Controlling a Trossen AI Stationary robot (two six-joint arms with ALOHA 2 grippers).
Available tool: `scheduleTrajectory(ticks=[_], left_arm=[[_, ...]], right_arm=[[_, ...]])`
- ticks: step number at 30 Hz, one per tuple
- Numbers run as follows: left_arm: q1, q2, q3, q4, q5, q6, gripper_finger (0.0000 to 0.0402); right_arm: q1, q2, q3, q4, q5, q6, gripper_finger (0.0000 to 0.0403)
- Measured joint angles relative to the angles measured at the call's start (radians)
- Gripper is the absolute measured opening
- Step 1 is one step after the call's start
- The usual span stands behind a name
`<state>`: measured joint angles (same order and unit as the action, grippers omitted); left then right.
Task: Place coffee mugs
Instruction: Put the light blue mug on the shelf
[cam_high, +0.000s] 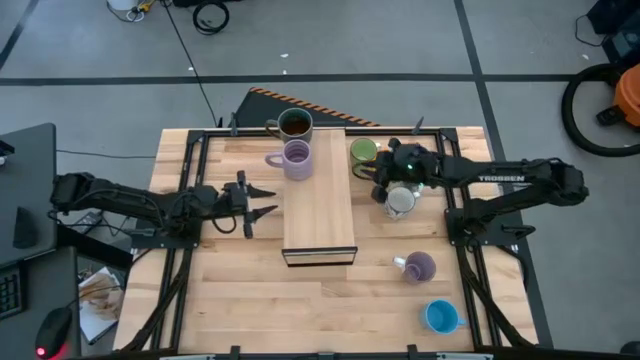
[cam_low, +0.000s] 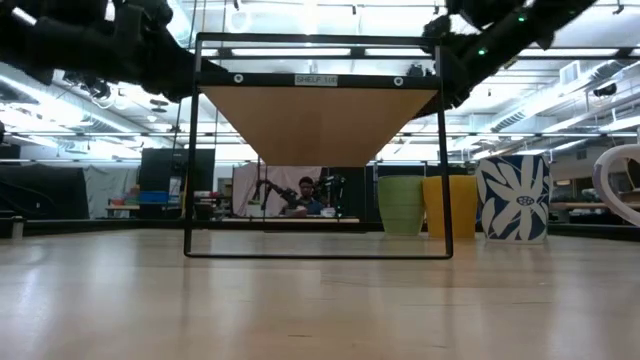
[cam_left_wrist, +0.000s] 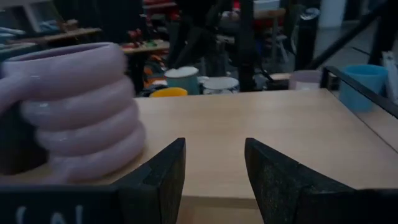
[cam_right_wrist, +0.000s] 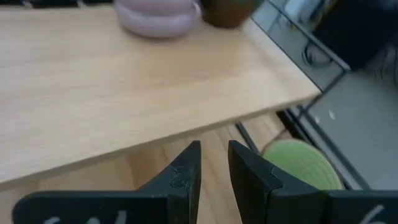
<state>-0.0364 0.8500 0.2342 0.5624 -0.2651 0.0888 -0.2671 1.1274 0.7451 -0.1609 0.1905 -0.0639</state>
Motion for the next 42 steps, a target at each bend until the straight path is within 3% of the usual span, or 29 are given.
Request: scheduleTrajectory(ticks=[7,17,27,33,38,42], left_arm=[[0.000,-0.052,-0.080,0.100,-0.054,0.000,0.0171],[-0.001,-0.104,-0.096,0.092,-0.062,-0.018,0.0171],[0.000,-0.186,-0.095,0.009,-0.083,0.007,0.0171],[0.000,-0.197,-0.095,-0.016,-0.131,0.012,0.0171],[0.000,-0.198,-0.095,-0.016,-0.168,0.012,0.0171],[0.001,-0.198,-0.095,-0.009,-0.168,0.024,0.0171]], right_arm=[[-0.033,0.063,0.125,-0.247,0.010,0.043,0.0097],[-0.022,0.128,0.282,-0.614,0.032,0.133,0.0137],[-0.092,0.127,0.303,-0.873,0.129,0.360,0.0151],[-0.231,0.131,0.303,-0.923,0.126,0.446,0.0151],[-0.340,0.131,0.303,-0.925,0.005,0.465,0.0151],[-0.388,0.139,0.303,-0.915,-0.010,0.472,0.0151]])
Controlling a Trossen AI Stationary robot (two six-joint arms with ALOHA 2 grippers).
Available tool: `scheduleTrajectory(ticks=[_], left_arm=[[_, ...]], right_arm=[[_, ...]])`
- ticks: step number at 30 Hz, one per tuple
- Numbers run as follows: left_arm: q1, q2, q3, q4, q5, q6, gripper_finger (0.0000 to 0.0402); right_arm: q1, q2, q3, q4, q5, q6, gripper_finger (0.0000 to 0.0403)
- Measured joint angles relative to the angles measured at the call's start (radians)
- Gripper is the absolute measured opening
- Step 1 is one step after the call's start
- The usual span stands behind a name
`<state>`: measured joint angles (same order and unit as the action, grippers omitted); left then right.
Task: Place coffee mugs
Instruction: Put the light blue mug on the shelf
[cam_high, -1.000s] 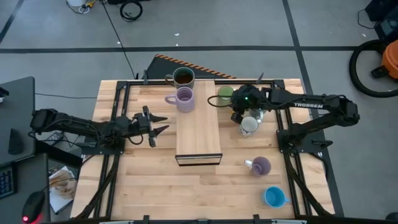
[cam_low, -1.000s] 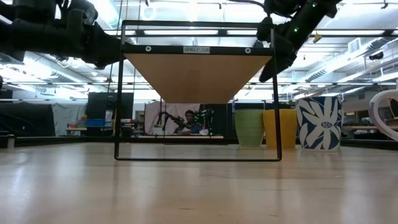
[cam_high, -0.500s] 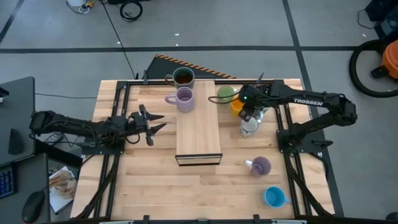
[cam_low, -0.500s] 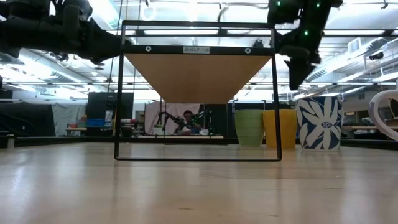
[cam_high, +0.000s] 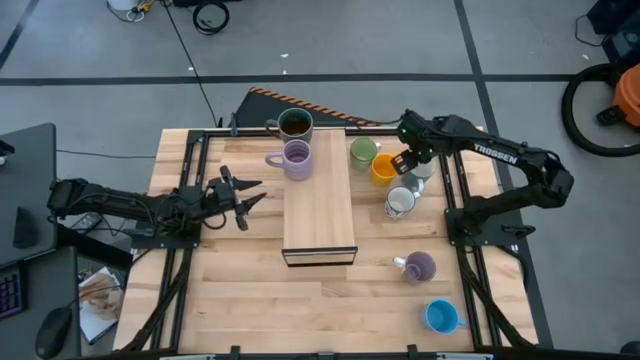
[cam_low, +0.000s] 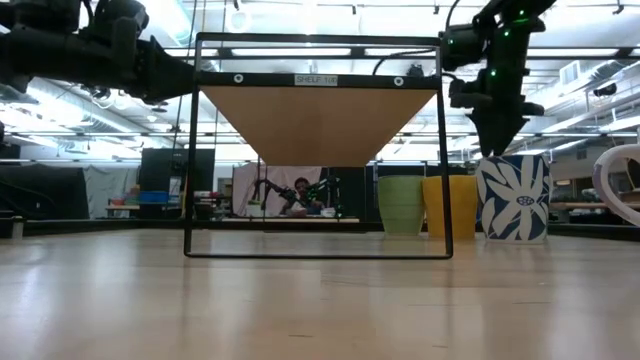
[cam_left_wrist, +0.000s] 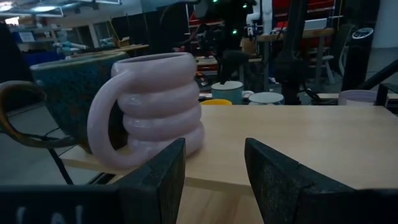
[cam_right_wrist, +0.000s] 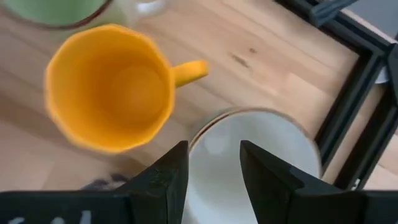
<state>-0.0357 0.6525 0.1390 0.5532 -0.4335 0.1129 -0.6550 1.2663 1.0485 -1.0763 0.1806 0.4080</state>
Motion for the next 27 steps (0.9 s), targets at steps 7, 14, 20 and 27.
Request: scheduleTrajectory(ticks=[7,14,20,27], left_arm=[[0.000,0.000,0.000,0.009,-0.018,0.038,0.0172],[0.000,0.000,0.000,0.019,-0.019,0.042,0.0172],[0.000,0.001,0.000,0.019,-0.018,0.056,0.0172],[-0.002,0.002,0.000,0.009,-0.018,0.029,0.0172]], right_arm=[[-0.017,0.113,0.000,-0.001,-0.034,-0.019,0.0151],[-0.030,0.196,0.000,0.002,-0.038,-0.063,0.0148],[-0.035,0.213,0.000,-0.010,-0.048,-0.110,0.0113],[-0.034,0.213,-0.001,-0.072,-0.048,-0.302,0.0051]])
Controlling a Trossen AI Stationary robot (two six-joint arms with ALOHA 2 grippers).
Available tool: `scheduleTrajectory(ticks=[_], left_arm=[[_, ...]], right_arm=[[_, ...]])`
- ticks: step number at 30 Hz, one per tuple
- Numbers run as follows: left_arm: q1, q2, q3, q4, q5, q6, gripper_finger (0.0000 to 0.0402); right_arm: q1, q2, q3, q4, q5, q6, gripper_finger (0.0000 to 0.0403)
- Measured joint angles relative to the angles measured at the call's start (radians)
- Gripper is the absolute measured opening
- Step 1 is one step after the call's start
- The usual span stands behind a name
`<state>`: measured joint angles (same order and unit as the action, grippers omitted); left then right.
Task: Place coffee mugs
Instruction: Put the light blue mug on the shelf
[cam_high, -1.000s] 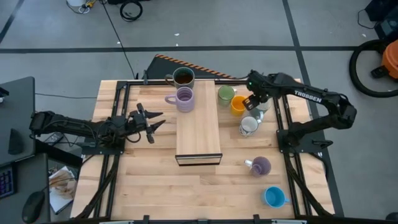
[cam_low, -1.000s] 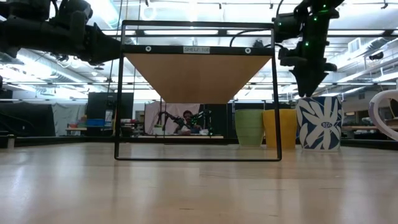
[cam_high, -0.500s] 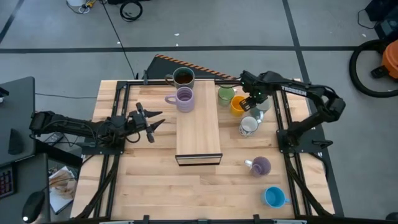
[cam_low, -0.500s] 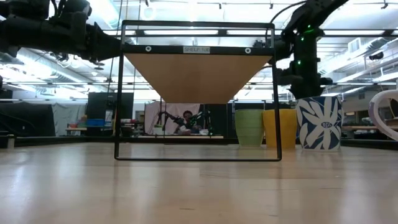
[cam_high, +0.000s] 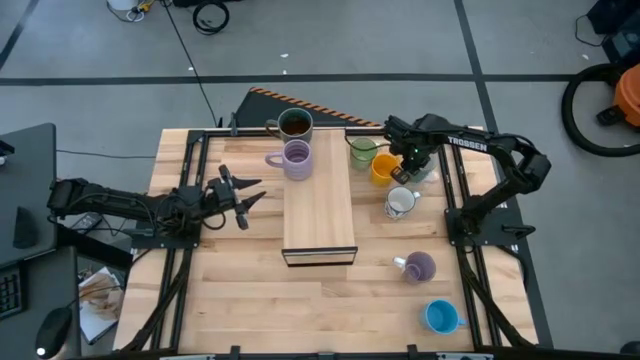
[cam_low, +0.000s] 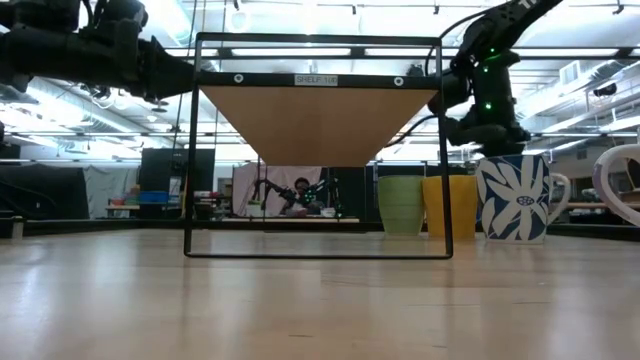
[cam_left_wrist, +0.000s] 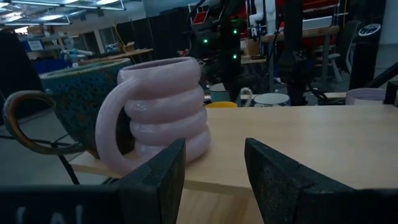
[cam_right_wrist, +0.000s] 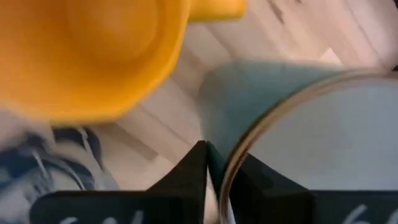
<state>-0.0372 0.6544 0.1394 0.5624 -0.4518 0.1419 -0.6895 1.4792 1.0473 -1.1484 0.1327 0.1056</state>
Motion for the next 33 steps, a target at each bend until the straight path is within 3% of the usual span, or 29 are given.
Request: scheduleTrajectory(ticks=[6,14,22,33], left_arm=[[0.000,0.000,0.000,-0.015,0.004,-0.027,0.0172],[0.000,0.000,0.000,-0.038,0.004,-0.046,0.0172],[0.000,0.000,0.000,-0.054,0.004,-0.053,0.0172],[0.001,0.000,0.000,-0.055,0.004,-0.052,0.0172]], right_arm=[[0.001,0.000,0.000,-0.052,-0.009,-0.291,0.0035],[0.001,-0.001,0.000,-0.086,-0.004,-0.599,0.0053],[0.002,-0.002,0.000,-0.103,0.016,-0.544,0.0066],[0.004,-0.002,0.000,-0.115,0.088,-0.412,0.0130]])
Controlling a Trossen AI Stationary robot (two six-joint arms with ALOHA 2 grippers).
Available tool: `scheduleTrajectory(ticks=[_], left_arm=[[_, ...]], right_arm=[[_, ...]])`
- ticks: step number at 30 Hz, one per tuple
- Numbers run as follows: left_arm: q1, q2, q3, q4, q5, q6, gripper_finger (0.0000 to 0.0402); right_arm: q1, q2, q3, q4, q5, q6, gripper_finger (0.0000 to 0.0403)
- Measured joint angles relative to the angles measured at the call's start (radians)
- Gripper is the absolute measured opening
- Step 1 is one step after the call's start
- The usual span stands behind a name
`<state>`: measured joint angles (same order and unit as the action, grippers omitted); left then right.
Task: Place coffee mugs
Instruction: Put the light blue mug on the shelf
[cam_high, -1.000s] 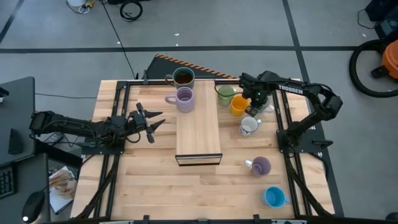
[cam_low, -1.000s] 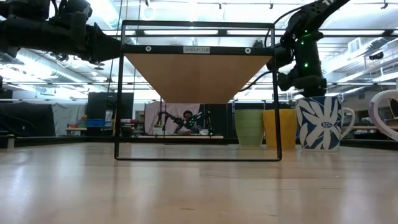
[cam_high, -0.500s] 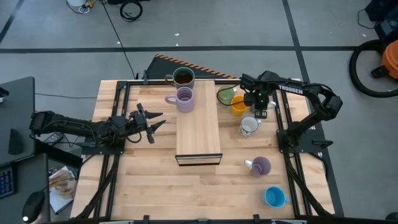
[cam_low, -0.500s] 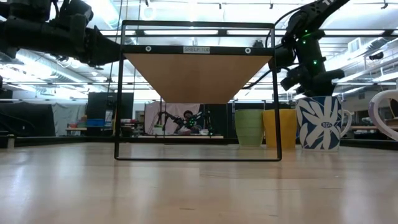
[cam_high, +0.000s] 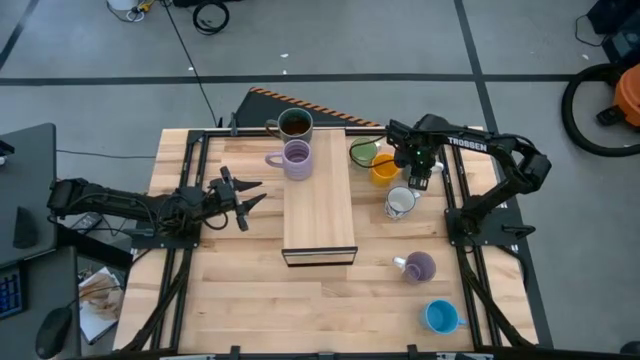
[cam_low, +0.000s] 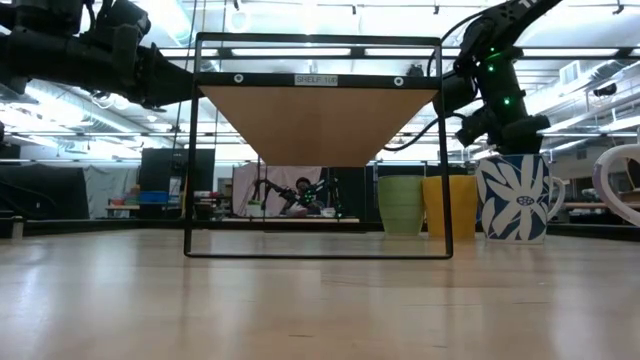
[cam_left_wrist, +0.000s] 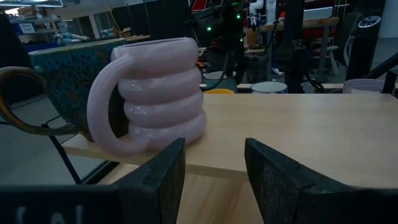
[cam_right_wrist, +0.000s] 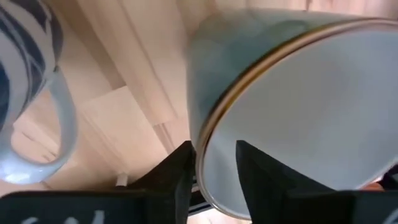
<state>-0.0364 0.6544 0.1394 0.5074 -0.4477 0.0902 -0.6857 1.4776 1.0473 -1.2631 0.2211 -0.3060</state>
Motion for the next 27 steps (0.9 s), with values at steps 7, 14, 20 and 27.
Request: scheduleTrajectory(ticks=[7,14,20,27], left_arm=[[0.000,0.000,0.000,0.001,0.000,0.007,0.0172],[0.000,0.000,0.000,0.001,0.000,0.011,0.0172],[0.000,0.000,0.000,0.001,0.000,0.011,0.0172],[0.000,0.000,0.000,-0.005,0.000,0.010,0.0172]], right_arm=[[0.000,0.000,0.000,0.054,-0.026,0.090,0.0134],[-0.002,0.000,0.000,0.095,-0.086,0.123,0.0143],[-0.006,0.000,0.000,0.151,-0.088,0.122,0.0181],[-0.021,0.000,0.000,0.181,-0.087,0.128,0.0196]])
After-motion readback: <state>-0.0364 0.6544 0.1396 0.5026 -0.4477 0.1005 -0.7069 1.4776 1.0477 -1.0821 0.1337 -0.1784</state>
